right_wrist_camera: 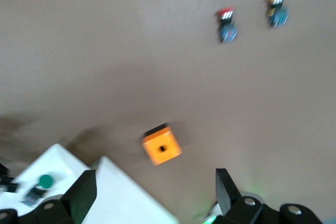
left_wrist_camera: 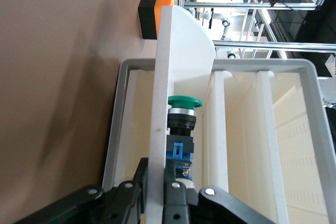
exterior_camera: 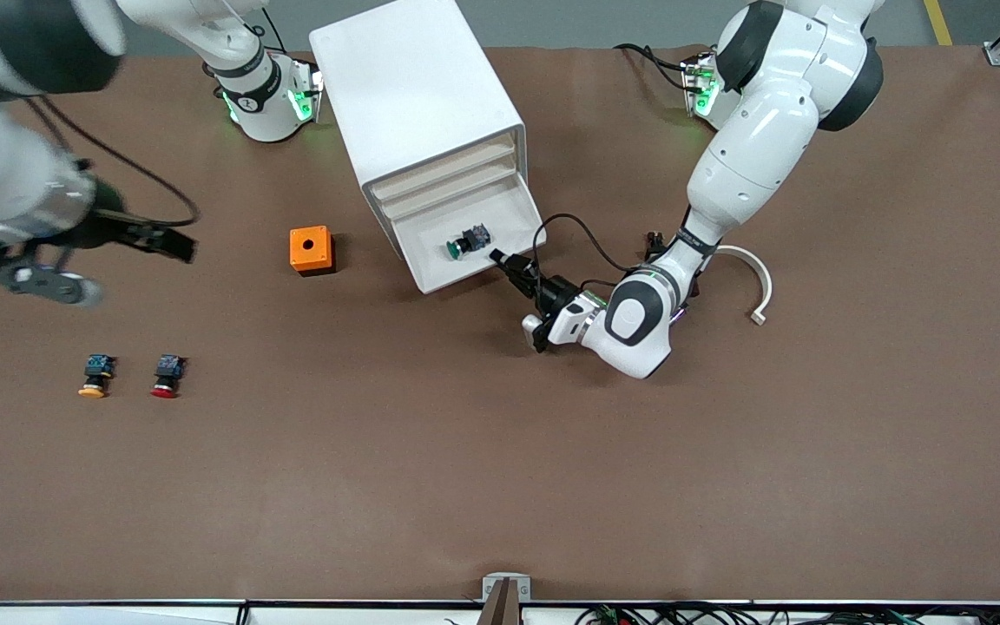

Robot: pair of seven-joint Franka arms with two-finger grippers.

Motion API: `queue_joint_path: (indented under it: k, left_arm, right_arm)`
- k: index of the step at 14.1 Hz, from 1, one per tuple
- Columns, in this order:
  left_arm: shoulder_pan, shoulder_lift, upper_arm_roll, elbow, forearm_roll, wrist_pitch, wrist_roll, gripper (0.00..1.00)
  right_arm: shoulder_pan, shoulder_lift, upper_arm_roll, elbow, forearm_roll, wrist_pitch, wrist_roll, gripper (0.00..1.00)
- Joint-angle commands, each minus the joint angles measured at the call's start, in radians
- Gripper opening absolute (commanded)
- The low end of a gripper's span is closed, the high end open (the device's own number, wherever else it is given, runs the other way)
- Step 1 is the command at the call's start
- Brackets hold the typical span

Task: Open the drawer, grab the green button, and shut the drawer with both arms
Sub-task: 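Reach the right gripper into the drawer while the left gripper holds it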

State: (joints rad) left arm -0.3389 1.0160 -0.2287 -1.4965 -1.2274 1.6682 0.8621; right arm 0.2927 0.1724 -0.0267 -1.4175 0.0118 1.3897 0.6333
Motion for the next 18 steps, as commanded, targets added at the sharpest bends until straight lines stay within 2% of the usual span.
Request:
queue_joint_path:
  k: [1,3,5,6,7,9,11,13,15,18]
  left_arm:
    - [0.026,0.035,0.006,0.051,-0.01,-0.005,-0.032,0.06]
    - [0.032,0.042,0.006,0.059,-0.015,-0.004,-0.032,0.1]
    - [0.029,0.041,0.006,0.062,-0.017,-0.001,-0.038,0.3]
    - [0.027,0.036,0.006,0.062,-0.02,-0.001,-0.046,0.93]
    - [0.029,0.032,0.006,0.062,-0.015,-0.001,-0.058,1.0]
    - [0.04,0.012,0.009,0.067,-0.001,-0.001,-0.141,1.0]
    - [0.055,-0.008,0.049,0.105,0.09,-0.004,-0.202,1.0]
    - [0.084,-0.043,0.054,0.12,0.185,-0.004,-0.259,1.0]
    - [0.086,-0.059,0.098,0.157,0.296,-0.002,-0.31,1.0]
    - [0.086,-0.097,0.155,0.16,0.422,-0.001,-0.343,1.0]
  right_arm:
    - [0.132,0.025,-0.012,-0.02,0.027,0.032,0.282,1.0]
    - [0.228,0.035,-0.012,-0.082,0.028,0.128,0.493,1.0]
    - [0.305,0.039,-0.012,-0.164,0.03,0.253,0.679,1.0]
    - [0.337,0.048,-0.012,-0.201,0.03,0.311,0.759,1.0]
    - [0.364,0.064,-0.012,-0.221,0.03,0.355,0.828,1.0]
    - [0.408,0.116,-0.012,-0.239,0.054,0.437,0.986,1.0]
    - [0.437,0.16,-0.012,-0.239,0.088,0.492,1.087,1.0]
    - [0.47,0.199,-0.012,-0.239,0.093,0.522,1.124,1.0]
    - [0.491,0.232,-0.012,-0.239,0.096,0.552,1.125,1.0]
    - [0.511,0.277,-0.012,-0.239,0.145,0.594,1.125,1.0]
